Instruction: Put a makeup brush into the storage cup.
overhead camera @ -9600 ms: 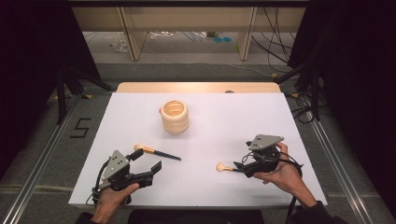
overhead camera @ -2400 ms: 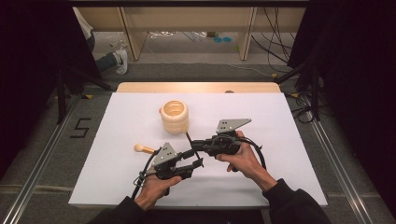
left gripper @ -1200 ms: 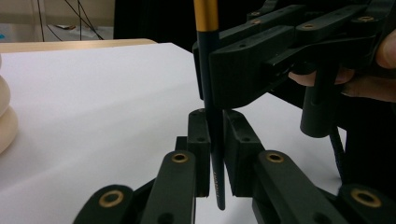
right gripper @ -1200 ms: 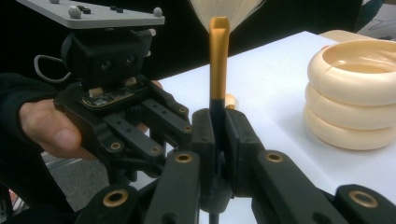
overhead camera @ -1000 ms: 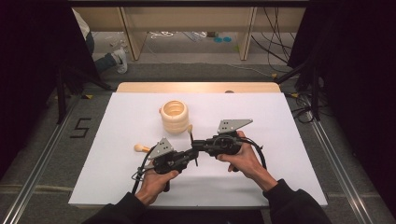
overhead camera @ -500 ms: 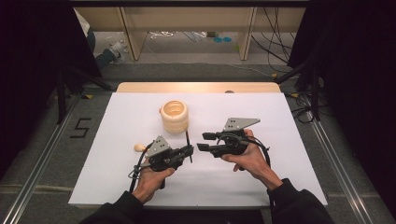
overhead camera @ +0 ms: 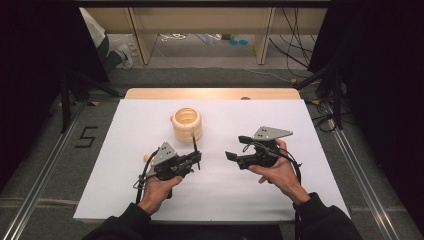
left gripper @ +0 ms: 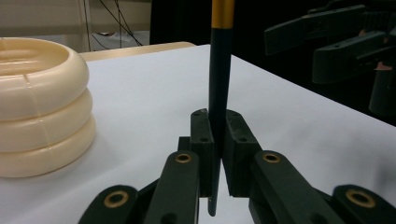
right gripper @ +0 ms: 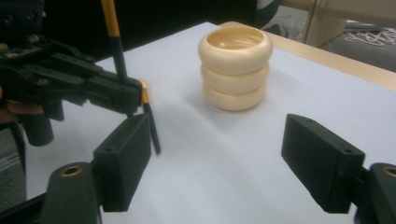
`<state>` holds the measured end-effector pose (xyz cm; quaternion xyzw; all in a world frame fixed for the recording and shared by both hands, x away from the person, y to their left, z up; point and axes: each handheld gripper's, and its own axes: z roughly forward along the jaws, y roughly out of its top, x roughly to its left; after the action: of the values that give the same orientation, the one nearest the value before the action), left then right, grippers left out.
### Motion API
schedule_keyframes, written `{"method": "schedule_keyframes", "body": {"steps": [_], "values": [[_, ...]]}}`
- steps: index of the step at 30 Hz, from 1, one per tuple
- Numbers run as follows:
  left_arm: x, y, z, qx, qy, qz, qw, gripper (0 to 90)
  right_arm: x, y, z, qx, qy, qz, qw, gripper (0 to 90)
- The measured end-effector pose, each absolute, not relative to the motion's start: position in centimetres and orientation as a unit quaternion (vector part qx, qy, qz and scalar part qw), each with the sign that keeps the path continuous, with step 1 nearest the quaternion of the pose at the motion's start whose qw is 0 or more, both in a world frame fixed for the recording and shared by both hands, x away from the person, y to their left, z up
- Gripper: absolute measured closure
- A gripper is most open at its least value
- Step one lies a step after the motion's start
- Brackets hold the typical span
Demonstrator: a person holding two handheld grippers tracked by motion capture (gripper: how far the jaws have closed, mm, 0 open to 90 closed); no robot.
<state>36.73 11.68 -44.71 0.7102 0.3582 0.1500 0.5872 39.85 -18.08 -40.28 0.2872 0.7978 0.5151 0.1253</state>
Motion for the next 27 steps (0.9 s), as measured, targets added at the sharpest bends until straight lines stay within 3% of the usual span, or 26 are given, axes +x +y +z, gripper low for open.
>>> {"method": "schedule_keyframes", "body": {"steps": [27], "values": [[40.7,14.5,-43.1,0.686,0.395,0.229,0.567,83.6,36.9,-22.2,-42.6,0.326,0.798,0.482,0.154,21.2]]}}
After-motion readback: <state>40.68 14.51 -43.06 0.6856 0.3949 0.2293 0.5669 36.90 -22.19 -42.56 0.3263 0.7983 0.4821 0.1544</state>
